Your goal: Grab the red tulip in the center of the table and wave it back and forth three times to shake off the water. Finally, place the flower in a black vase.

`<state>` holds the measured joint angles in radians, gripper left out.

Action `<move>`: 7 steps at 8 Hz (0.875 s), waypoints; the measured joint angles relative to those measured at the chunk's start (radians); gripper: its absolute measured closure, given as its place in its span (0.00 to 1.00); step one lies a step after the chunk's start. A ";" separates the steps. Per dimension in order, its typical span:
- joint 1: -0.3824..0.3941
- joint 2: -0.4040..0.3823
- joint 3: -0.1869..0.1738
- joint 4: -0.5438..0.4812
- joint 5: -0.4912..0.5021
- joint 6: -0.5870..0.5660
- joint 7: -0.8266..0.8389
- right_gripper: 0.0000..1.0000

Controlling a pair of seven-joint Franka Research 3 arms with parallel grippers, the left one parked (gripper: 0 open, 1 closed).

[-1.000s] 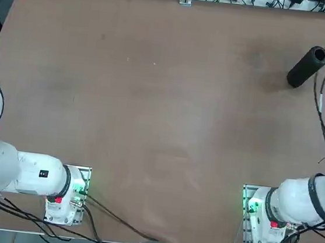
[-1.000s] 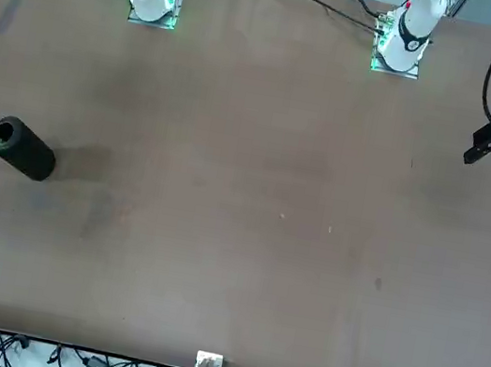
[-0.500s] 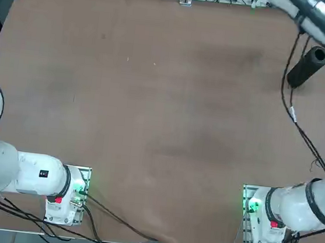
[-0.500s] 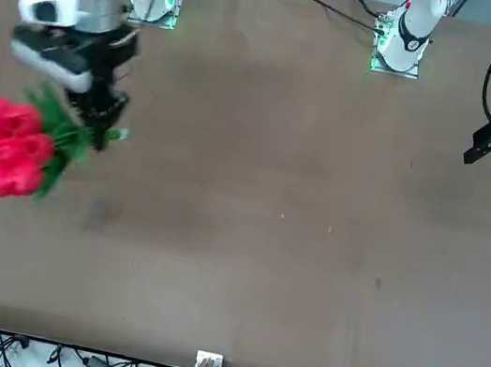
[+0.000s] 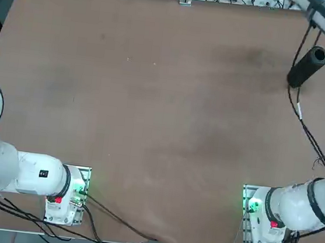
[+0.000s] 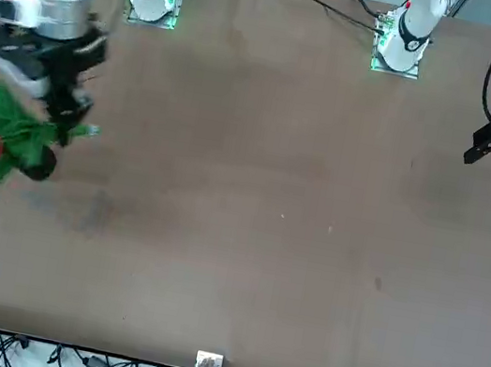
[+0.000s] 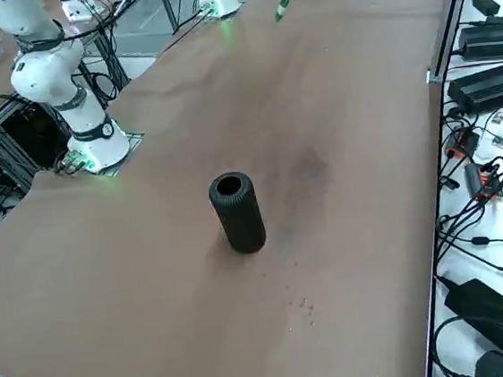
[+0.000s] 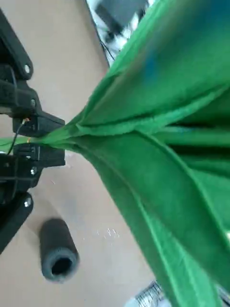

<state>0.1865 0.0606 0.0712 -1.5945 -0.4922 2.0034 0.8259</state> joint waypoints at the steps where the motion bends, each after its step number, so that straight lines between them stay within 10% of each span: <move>1: -0.083 0.000 -0.022 0.000 0.002 0.041 -0.090 0.89; 4: -0.297 0.005 -0.037 -0.003 0.127 0.128 -0.402 0.89; 7: -0.334 0.009 -0.007 -0.004 0.199 0.141 -0.482 0.89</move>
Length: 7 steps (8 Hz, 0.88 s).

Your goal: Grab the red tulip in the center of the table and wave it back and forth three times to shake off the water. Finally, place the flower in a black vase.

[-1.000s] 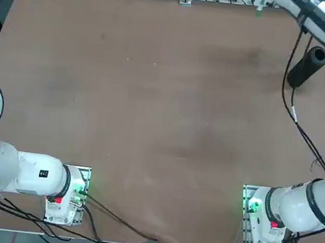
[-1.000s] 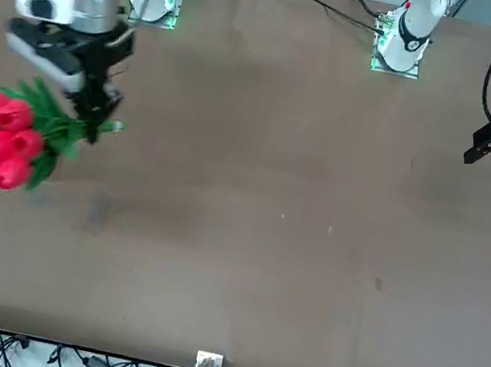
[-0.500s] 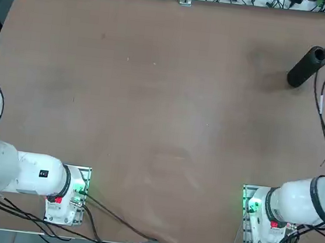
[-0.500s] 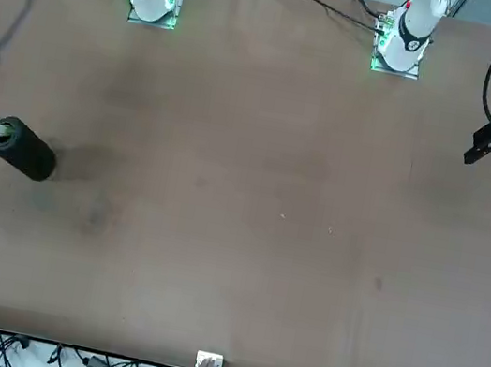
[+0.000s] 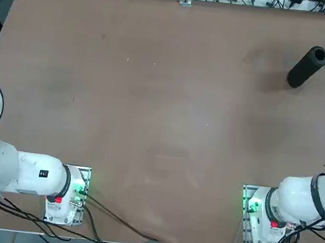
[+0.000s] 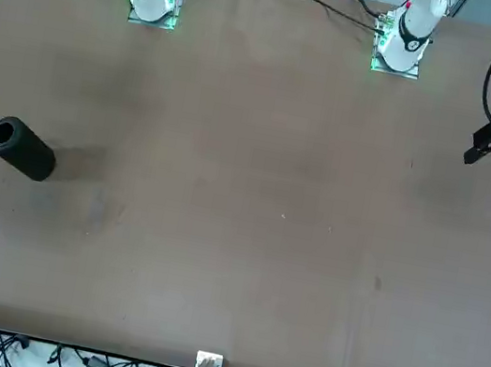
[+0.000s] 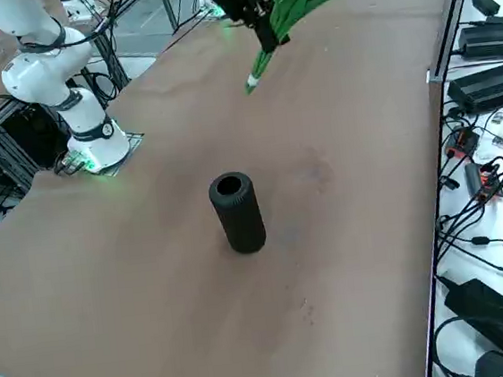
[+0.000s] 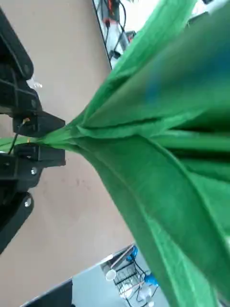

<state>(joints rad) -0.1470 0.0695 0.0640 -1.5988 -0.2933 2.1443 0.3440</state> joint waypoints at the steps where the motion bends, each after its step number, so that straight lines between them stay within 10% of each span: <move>1: 0.051 -0.007 0.033 0.001 0.001 -0.034 0.060 0.89; 7: 0.455 -0.031 0.087 0.001 -0.132 -0.281 0.655 0.89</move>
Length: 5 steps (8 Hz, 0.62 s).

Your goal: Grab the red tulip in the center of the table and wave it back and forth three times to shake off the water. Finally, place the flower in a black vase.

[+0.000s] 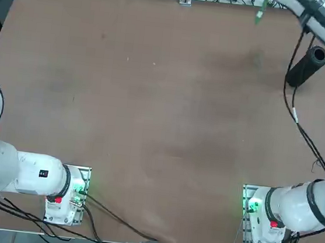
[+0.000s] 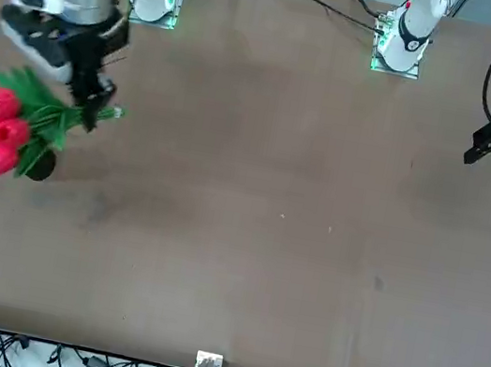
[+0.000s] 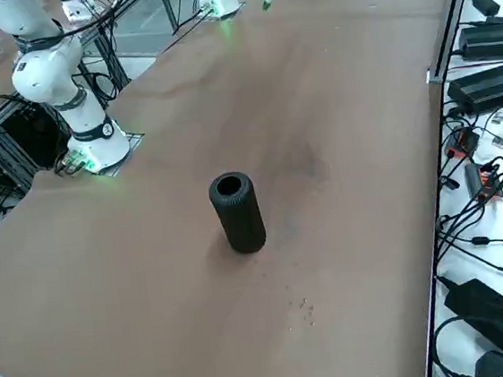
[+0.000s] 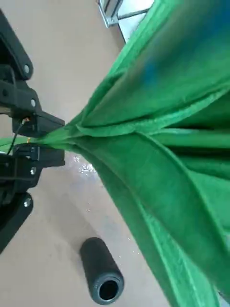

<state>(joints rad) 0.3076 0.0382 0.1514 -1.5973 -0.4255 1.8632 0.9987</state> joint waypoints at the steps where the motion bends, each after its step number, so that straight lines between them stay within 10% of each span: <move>1: -0.009 -0.002 -0.017 0.000 -0.012 -0.008 -0.004 0.89; 5: -0.220 -0.002 -0.188 -0.002 0.004 0.118 -0.414 0.89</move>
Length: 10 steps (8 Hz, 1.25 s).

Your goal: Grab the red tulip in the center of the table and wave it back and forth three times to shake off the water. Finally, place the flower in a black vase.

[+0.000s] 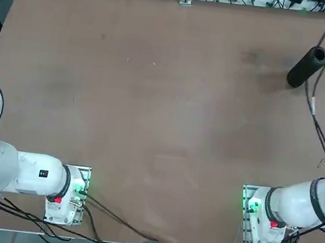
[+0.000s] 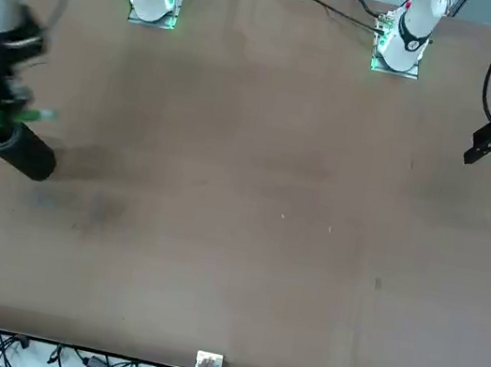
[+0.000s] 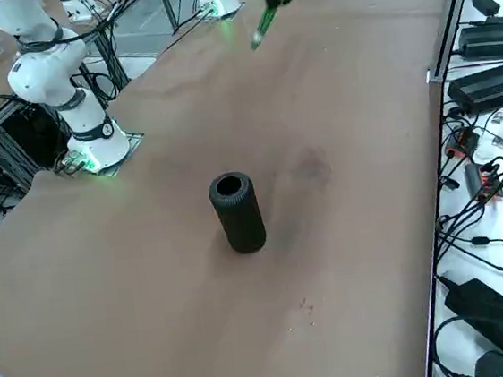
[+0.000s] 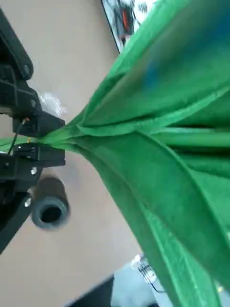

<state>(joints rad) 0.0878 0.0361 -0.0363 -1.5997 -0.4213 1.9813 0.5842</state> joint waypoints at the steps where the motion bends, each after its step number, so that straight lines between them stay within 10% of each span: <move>1: -0.086 0.009 -0.027 -0.003 0.043 0.054 -0.132 0.89; 5: -0.252 0.038 -0.025 -0.009 0.204 0.127 -0.422 0.89; 10: 0.020 -0.037 0.122 -0.005 0.146 -0.114 0.046 0.89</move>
<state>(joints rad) 0.1075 -0.0008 0.0857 -1.6051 -0.2754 1.8672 0.6307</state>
